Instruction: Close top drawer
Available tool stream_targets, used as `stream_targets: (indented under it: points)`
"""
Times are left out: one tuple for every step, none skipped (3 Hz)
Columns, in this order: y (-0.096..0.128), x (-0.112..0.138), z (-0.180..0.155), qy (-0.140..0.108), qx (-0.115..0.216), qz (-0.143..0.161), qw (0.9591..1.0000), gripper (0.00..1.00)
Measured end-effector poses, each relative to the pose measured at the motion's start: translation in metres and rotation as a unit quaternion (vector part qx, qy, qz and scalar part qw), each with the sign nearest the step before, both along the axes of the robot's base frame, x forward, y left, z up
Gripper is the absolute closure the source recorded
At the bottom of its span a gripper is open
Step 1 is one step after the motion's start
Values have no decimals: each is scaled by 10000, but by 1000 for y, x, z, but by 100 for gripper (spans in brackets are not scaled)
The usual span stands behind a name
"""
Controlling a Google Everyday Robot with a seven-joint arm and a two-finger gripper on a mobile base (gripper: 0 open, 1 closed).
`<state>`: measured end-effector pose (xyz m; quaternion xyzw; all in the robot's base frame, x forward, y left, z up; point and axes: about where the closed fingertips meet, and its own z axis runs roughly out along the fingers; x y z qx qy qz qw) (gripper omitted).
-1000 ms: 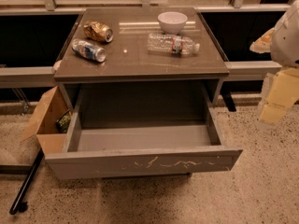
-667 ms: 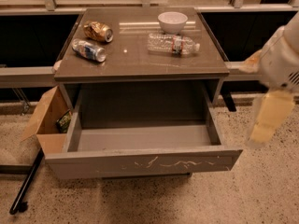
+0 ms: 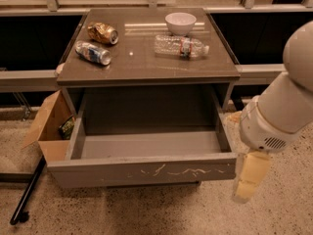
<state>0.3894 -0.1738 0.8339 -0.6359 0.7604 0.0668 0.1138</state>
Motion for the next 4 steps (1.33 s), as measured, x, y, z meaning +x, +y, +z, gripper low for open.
stream_targets:
  points:
    - [10, -10, -54, 351, 166, -51, 9992, 18]
    - [10, -12, -60, 384, 162, -54, 9991, 49]
    - [10, -12, -60, 384, 162, -54, 9991, 72]
    - [14, -8, -86, 262, 52, 89, 9996, 96]
